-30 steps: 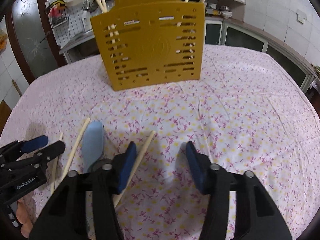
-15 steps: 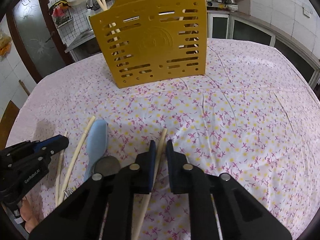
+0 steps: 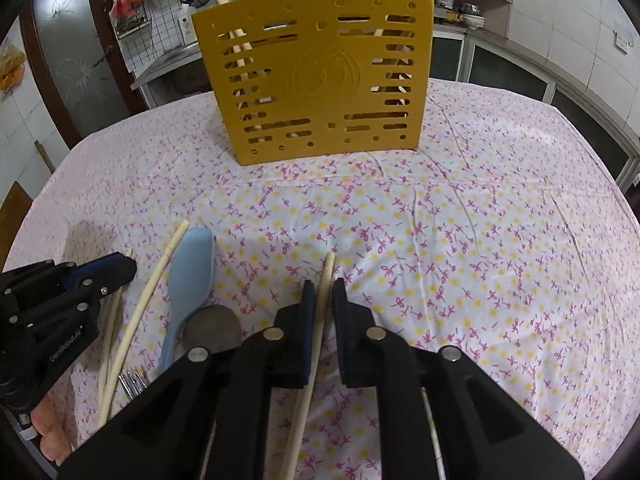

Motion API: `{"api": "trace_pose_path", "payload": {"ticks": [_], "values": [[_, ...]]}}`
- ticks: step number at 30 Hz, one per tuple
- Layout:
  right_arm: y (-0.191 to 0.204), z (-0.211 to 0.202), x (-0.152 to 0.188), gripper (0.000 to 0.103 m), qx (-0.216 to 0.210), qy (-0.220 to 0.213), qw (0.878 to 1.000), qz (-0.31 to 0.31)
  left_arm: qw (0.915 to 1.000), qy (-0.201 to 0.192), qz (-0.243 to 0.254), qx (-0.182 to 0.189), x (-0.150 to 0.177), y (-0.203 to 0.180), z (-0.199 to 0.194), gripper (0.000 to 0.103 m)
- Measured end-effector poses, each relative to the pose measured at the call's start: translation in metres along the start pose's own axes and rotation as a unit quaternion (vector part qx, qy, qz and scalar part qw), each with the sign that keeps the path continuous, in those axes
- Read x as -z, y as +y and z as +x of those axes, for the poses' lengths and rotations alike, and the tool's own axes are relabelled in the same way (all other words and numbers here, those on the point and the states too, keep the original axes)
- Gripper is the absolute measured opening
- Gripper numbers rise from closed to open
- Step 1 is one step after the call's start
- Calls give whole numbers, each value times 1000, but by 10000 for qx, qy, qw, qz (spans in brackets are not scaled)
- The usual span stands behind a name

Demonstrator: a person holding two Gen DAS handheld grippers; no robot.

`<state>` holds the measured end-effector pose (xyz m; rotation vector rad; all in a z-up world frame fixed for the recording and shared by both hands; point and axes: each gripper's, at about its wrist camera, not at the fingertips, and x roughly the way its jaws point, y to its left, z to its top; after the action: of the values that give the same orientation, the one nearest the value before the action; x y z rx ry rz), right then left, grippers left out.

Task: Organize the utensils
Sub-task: 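Lower the left tool onto a chopstick and close it while the right tool closes on another, then lift both chopsticks upright and carry them toward the yellow holder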

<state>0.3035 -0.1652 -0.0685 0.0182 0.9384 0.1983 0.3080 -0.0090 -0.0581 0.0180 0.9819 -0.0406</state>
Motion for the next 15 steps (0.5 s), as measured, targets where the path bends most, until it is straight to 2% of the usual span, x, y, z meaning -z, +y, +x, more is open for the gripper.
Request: {"api": "trace_pose_path", "payload": {"ticks": [15], "values": [[-15, -13, 1, 7, -256, -238, 9990, 296, 9998, -103, -136, 104, 2, 5, -11, 7]]}}
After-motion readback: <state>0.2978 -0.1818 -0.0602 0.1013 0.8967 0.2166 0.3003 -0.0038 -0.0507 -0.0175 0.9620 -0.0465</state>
